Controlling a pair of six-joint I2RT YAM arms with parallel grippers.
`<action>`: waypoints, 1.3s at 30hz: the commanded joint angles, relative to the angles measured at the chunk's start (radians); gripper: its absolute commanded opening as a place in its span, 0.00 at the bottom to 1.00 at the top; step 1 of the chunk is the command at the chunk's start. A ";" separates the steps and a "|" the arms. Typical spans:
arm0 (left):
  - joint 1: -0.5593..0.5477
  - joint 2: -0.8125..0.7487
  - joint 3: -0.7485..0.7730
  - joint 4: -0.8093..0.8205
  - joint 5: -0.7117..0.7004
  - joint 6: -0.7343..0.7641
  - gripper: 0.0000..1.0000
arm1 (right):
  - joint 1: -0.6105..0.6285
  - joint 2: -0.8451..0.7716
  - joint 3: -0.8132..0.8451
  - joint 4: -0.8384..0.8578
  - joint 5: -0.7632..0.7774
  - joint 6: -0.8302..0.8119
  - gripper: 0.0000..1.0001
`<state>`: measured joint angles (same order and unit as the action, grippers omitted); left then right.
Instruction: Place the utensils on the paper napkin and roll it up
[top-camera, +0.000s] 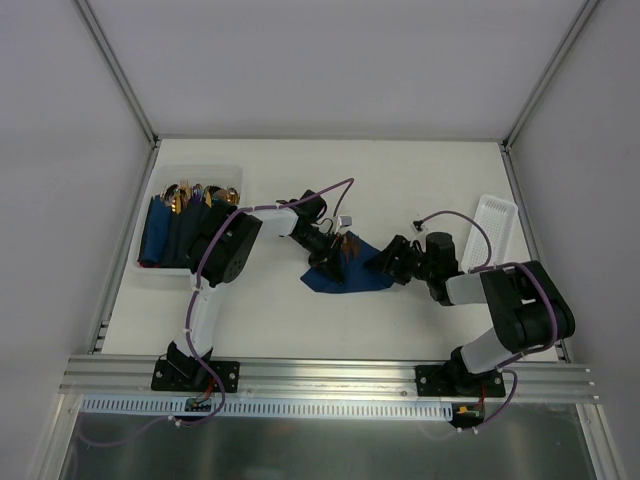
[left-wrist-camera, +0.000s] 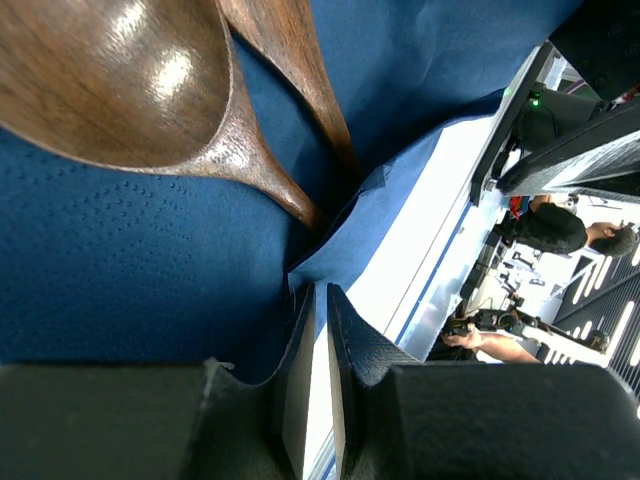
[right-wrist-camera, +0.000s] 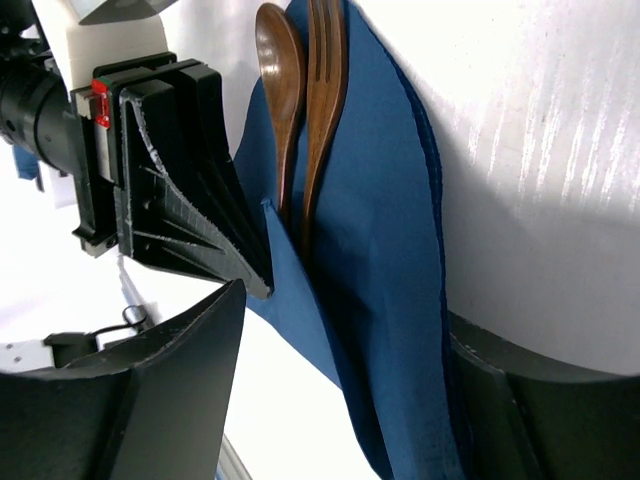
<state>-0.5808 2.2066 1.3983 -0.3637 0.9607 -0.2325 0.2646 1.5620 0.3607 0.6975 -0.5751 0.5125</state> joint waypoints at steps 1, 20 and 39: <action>0.010 0.019 -0.009 0.005 -0.048 0.016 0.12 | 0.038 0.037 -0.042 -0.399 0.282 -0.111 0.64; 0.016 0.013 -0.021 0.005 -0.051 0.018 0.12 | 0.110 -0.052 0.072 -0.767 0.314 -0.097 0.63; 0.019 0.016 -0.015 0.006 -0.046 0.018 0.12 | 0.140 0.015 0.070 -0.776 0.340 -0.080 0.40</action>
<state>-0.5739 2.2066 1.3926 -0.3603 0.9668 -0.2325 0.3714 1.4750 0.4950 0.2283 -0.4000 0.4843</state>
